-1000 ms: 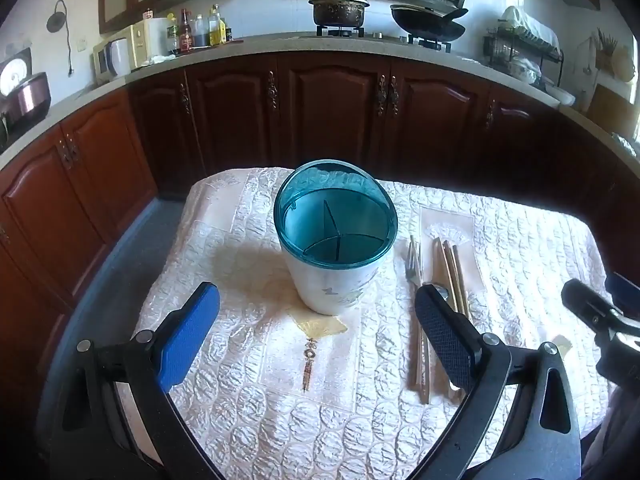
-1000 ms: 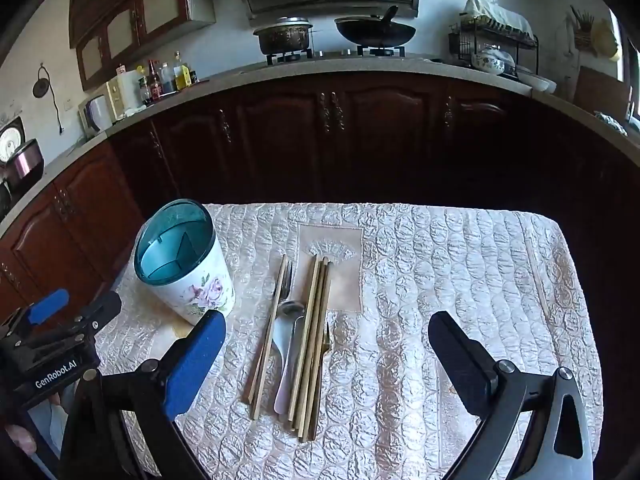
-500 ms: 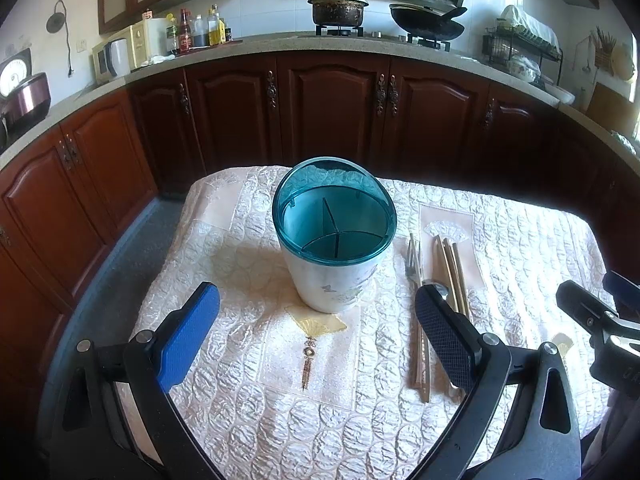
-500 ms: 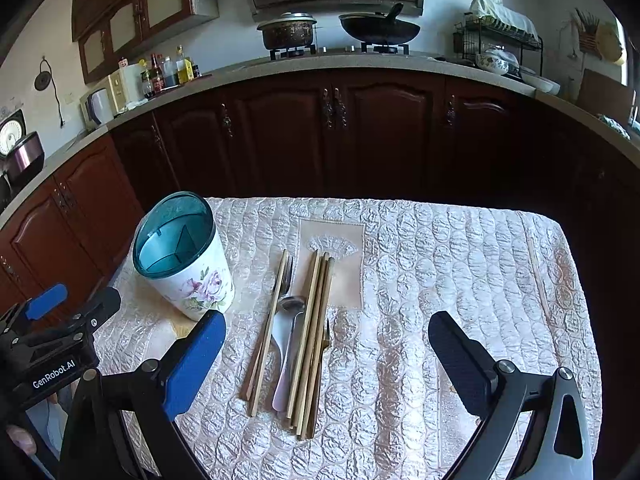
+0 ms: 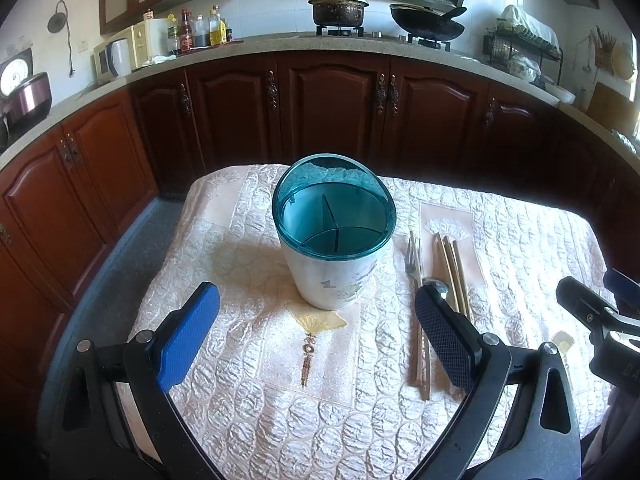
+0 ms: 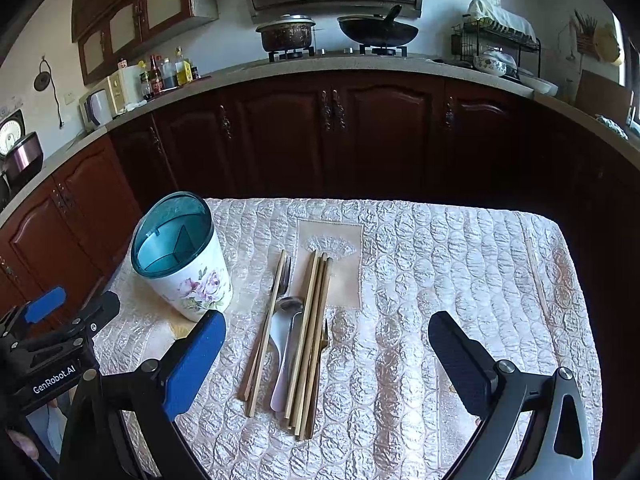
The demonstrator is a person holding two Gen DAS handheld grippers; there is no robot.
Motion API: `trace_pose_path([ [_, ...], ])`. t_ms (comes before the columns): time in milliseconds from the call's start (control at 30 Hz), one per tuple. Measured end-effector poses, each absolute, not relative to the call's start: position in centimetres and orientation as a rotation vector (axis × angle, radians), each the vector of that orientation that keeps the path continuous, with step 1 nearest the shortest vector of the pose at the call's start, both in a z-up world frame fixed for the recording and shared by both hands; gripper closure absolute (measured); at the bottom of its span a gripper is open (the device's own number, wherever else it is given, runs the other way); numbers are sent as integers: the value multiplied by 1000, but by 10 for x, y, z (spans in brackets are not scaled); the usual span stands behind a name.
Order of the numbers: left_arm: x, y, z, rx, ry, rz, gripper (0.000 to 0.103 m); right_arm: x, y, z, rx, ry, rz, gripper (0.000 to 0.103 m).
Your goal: Organize utensils
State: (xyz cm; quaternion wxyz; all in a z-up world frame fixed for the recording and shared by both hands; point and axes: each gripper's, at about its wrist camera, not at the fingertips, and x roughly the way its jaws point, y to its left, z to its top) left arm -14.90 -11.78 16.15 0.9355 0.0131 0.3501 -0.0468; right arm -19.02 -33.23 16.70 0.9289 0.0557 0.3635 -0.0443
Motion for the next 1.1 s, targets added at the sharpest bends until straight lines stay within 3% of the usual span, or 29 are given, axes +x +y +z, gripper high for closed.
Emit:
trace_pose_path([
  [1100, -147, -124, 149, 33, 753, -110, 4, -188, -334, 150, 94, 790, -93, 1],
])
